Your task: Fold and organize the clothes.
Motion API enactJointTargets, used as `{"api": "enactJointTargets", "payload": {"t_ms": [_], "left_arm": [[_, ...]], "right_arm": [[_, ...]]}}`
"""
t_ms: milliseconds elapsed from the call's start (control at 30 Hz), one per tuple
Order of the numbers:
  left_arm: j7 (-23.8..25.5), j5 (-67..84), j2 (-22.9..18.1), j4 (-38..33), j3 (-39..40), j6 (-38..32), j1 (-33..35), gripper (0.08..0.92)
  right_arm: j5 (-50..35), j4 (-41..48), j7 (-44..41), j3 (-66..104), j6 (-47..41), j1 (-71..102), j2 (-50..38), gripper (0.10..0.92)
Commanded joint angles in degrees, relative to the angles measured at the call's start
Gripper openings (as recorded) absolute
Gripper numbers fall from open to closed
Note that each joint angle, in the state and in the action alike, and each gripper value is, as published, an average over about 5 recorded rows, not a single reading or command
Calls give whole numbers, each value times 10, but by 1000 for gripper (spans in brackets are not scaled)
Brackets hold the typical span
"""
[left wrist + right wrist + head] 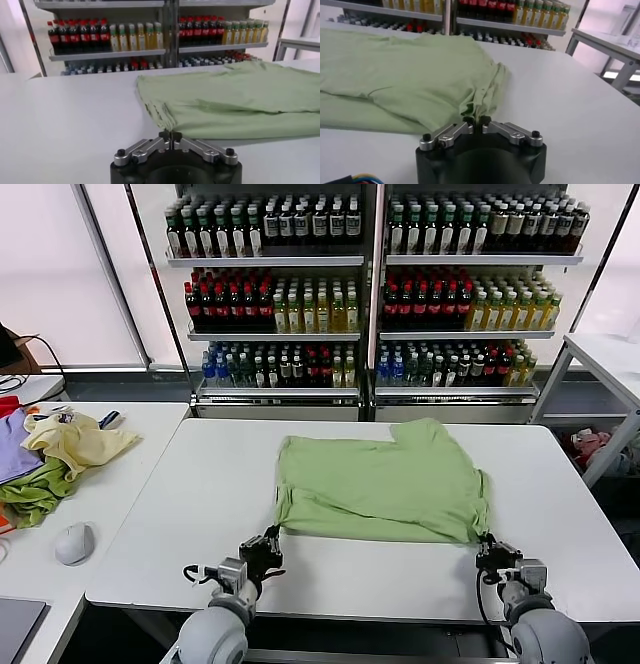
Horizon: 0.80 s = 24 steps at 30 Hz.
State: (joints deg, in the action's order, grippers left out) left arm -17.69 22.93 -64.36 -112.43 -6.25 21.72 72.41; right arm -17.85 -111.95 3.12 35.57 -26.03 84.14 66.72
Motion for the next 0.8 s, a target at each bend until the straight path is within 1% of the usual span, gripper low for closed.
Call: {"api": "enactJointTargets", "payload": {"t_ms": [33, 267, 467, 533, 633, 700, 800], "left_arm": [[1, -13, 20, -79, -15, -2, 90, 88], [-2, -12, 55, -114, -50, -4, 154, 88], [-4, -12, 66, -133, -69, -3, 188, 88], [-4, -13, 66, -138, -75, -2, 196, 88], [-3, -15, 65, -146, -79, 2, 206, 92], [-3, -19, 64, -153, -80, 7, 210, 117], [-4, -26, 63, -164, -83, 12, 211, 193]], "right_arm": [[15, -75, -1, 4, 1, 79, 9, 163], [28, -99, 1, 24, 5, 120, 13, 163], [33, -114, -7, 26, 0, 136, 14, 166], [36, -120, -12, 25, -2, 139, 15, 188], [37, -132, -17, 23, 7, 141, 16, 261], [37, -143, -19, 25, 21, 141, 16, 322], [35, -161, -19, 32, 51, 137, 11, 408]]}}
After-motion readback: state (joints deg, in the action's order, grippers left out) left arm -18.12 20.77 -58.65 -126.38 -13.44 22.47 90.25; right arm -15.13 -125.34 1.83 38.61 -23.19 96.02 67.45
